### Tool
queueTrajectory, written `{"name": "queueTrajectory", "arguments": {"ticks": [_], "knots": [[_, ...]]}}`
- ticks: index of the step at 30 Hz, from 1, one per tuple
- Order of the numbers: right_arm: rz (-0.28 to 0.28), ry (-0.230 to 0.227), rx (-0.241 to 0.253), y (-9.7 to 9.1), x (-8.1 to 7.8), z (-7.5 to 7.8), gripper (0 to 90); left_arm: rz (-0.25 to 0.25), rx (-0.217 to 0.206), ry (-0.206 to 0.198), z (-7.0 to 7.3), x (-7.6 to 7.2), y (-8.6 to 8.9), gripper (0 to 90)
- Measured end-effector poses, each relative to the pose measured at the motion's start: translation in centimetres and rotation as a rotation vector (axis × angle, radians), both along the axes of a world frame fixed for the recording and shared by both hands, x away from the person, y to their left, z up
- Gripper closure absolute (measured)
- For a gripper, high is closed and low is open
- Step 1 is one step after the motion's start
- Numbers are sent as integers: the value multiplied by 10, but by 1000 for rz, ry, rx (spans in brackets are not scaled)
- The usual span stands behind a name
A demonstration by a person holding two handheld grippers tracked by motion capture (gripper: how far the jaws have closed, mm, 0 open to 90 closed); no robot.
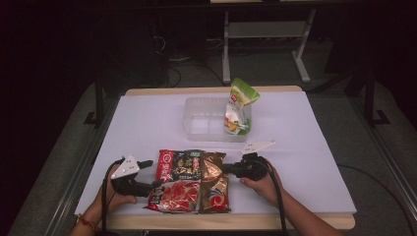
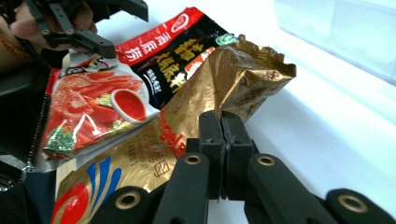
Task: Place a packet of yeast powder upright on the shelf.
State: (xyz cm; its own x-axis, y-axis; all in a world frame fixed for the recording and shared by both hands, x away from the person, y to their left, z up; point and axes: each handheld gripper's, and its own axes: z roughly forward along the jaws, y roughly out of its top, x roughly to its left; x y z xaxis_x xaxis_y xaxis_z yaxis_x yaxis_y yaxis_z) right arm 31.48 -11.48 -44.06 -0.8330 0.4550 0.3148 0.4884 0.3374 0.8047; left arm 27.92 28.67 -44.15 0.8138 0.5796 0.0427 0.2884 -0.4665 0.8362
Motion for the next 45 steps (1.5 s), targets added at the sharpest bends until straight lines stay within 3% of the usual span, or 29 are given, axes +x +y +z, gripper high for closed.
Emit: {"name": "queueTrajectory", "arguments": {"ticks": [6, 9, 12, 16, 20, 25, 31, 39, 45], "knots": [[-5, -13, -10, 0, -1, 2, 853, 8, 3, 8, -1, 1, 2, 218], [2, 11, -6, 2, 2, -1, 756, 4, 2, 10, -2, 1, 1, 218], [18, 48, -21, 6, 4, -6, 569, 3, 7, 11, -2, 2, 1, 218], [52, 72, -39, 15, 5, -12, 448, -1, 7, 14, -2, 2, 0, 218], [40, 90, -39, 19, 7, -15, 463, -5, 10, 14, -3, 2, -1, 218], [2, 84, -41, 20, 8, -16, 635, -5, 15, 15, -3, 2, 0, 219], [-27, 21, -41, 15, 6, -12, 886, -6, 17, 15, -4, 2, -1, 219], [-18, -34, -28, 14, 0, -2, 898, 0, 12, 13, -3, 1, 1, 219], [-56, -95, -15, 6, -6, 14, 899, 4, 6, 9, -2, 1, 2, 219]]}}
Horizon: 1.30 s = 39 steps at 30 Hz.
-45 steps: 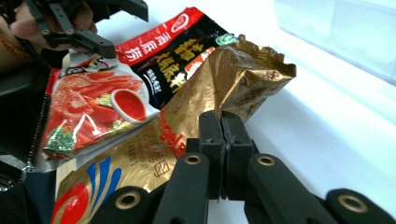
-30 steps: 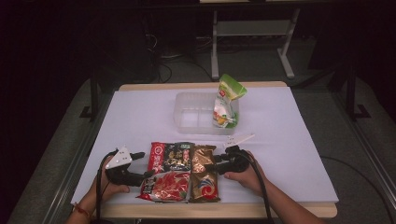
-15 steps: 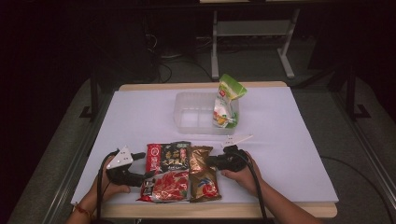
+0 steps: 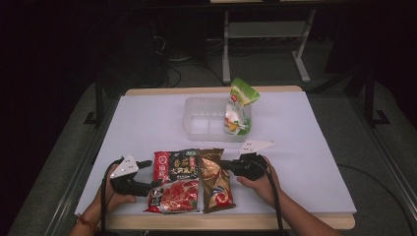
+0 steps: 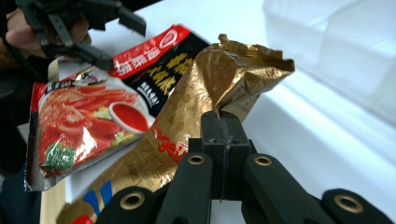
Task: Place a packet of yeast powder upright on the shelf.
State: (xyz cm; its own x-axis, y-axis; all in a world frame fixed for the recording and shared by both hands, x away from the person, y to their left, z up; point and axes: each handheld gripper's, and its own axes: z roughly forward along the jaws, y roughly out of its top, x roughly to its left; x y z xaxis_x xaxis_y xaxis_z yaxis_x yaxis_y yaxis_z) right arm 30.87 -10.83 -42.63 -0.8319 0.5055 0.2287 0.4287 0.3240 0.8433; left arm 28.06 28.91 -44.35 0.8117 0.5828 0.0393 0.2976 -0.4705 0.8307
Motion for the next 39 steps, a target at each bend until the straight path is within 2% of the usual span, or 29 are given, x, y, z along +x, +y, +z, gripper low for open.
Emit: {"name": "queueTrajectory", "arguments": {"ticks": [6, 9, 12, 14, 16, 17, 19, 22, 24, 25, 29, 31, 32, 34, 39], "knots": [[-34, -63, 2, -6, -5, 11, 900, 2, -6, 6, 0, 0, 0, 219], [-39, -73, 0, -7, -6, 13, 900, 6, -17, 13, 0, 1, 1, 219], [-31, -84, -1, -7, -6, 14, 900, 3, -57, 27, 4, 1, -2, 219], [-30, -85, 3, -7, -6, 14, 900, 0, -114, 39, 10, 2, -5, 223], [-27, -92, 2, -6, -7, 14, 900, 1, -146, 48, 16, 4, -11, 227], [-27, -96, 6, -6, -7, 15, 900, -3, -162, 63, 18, 5, -16, 229], [-25, -100, 9, -7, -8, 15, 899, -13, -154, 72, 22, 8, -28, 229], [-17, -114, 19, -9, -9, 16, 900, -74, -175, 121, 25, 12, -49, 225], [-10, -120, 27, -10, -10, 17, 900, -96, -155, 134, 25, 16, -63, 216], [-10, -122, 33, -11, -11, 17, 899, -108, -154, 153, 24, 18, -70, 213], [7, -134, 42, -13, -12, 18, 900, -146, -141, 187, 21, 29, -96, 202], [14, -139, 51, -13, -13, 19, 900, -152, -135, 204, 23, 33, -109, 202], [20, -146, 55, -14, -13, 19, 900, -175, -129, 206, 24, 34, -115, 201], [31, -155, 64, -14, -15, 20, 899, -190, -141, 202, 25, 36, -125, 192], [67, -185, 90, -14, -19, 24, 900, -214, -172, 256, 18, 43, -143, 183]]}}
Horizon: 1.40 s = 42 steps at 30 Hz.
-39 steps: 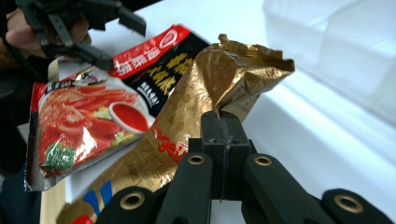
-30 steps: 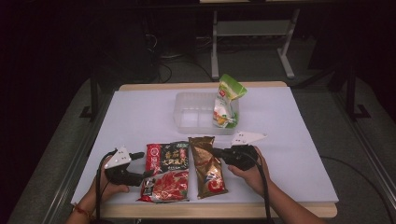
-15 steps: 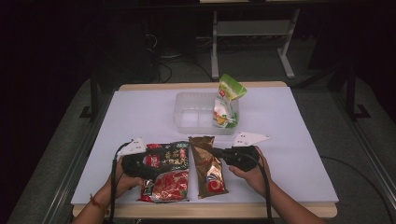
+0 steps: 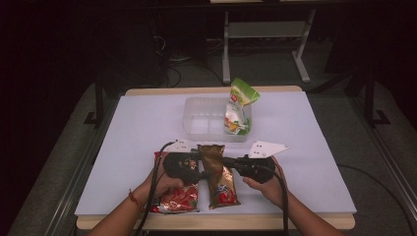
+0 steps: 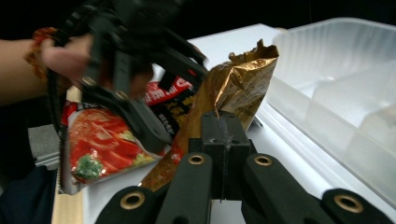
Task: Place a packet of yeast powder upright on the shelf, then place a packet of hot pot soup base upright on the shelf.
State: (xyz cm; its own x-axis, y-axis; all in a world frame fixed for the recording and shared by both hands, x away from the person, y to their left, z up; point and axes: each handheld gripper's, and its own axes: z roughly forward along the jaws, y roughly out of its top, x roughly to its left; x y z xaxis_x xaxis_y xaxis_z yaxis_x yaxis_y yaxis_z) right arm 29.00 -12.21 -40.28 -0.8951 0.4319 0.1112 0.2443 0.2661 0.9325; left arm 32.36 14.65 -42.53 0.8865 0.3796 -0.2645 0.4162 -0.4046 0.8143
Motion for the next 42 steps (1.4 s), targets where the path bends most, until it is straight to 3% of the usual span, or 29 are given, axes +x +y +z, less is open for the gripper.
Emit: {"name": "queueTrajectory", "arguments": {"ticks": [6, 8, 12, 14, 17, 18, 20, 23, 25, 27, 36, 42], "knots": [[32, -19, 7, 1, -2, 2, 899, -74, -34, 3, -2, -3, -13, 208], [35, -23, 5, 1, -2, 2, 899, -75, -38, -25, -1, -5, -13, 245], [39, -19, 9, 0, 0, 3, 897, -90, -67, -41, 2, -5, -8, 413], [27, -22, 7, -1, 1, 3, 888, -87, -95, -47, 5, -5, -3, 544], [17, -11, 6, -3, 3, 5, 853, -82, -87, -74, 9, -7, -2, 625], [16, -17, 2, -3, 3, 6, 817, -72, -80, -79, 9, -9, -3, 636], [-4, -22, 8, -5, 2, 8, 658, -61, -82, -77, 10, -11, -3, 648], [-29, -39, 1, -14, 2, 14, 575, -28, -79, -79, 10, -12, -2, 656], [-44, -74, -40, -20, 0, 18, 505, -2, -90, -86, 11, -13, -1, 658], [-68, -102, -111, -25, -2, 19, 459, 12, -99, -92, 13, -12, 0, 661], [-153, -134, -246, -41, 1, 5, 330, 50, -127, -136, 25, -11, -1, 666], [-203, -119, -267, -46, 3, -6, 247, 84, -156, -157, 35, -8, 4, 668]]}}
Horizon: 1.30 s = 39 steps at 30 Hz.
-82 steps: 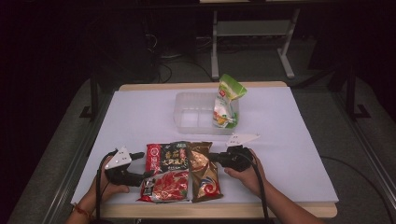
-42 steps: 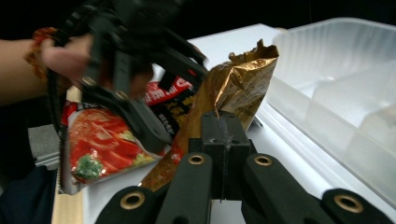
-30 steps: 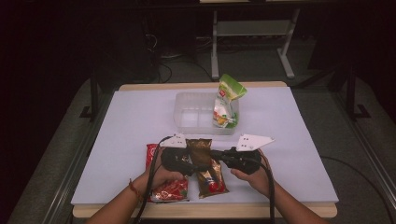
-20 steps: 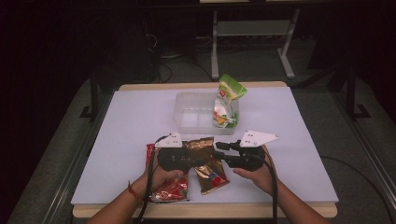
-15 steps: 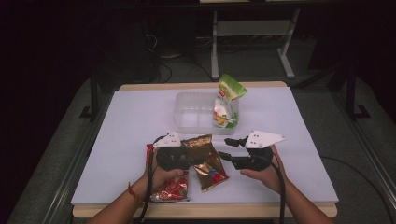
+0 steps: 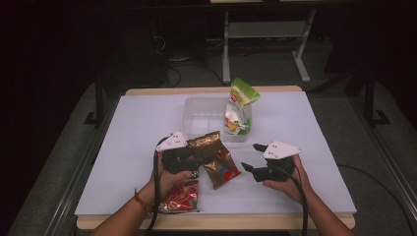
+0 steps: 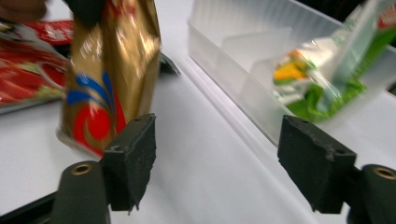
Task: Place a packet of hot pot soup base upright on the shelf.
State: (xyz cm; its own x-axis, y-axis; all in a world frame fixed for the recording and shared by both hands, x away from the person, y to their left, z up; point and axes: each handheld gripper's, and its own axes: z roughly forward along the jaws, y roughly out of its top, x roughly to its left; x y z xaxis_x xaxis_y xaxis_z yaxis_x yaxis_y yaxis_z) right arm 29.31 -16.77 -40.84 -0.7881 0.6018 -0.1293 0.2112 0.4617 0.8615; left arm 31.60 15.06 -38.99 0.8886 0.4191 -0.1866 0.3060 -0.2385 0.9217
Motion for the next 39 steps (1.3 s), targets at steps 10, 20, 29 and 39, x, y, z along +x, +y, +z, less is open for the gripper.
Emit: {"name": "queueTrajectory", "arguments": {"ticks": [10, 20, 29, 39], "knots": [[-85, 24, 11, -17, -5, -1, 251, 106, 38, -9, 15, 9, 4, 671], [-114, 37, 28, -26, -13, -13, 226, 212, 46, -44, 32, 27, 9, 673], [-119, 32, 34, -31, -14, -16, 226, 272, 78, -101, 53, 44, 9, 674], [-119, 37, 17, -29, -13, -18, 227, 396, 136, -116, 58, 75, -3, 674]]}}
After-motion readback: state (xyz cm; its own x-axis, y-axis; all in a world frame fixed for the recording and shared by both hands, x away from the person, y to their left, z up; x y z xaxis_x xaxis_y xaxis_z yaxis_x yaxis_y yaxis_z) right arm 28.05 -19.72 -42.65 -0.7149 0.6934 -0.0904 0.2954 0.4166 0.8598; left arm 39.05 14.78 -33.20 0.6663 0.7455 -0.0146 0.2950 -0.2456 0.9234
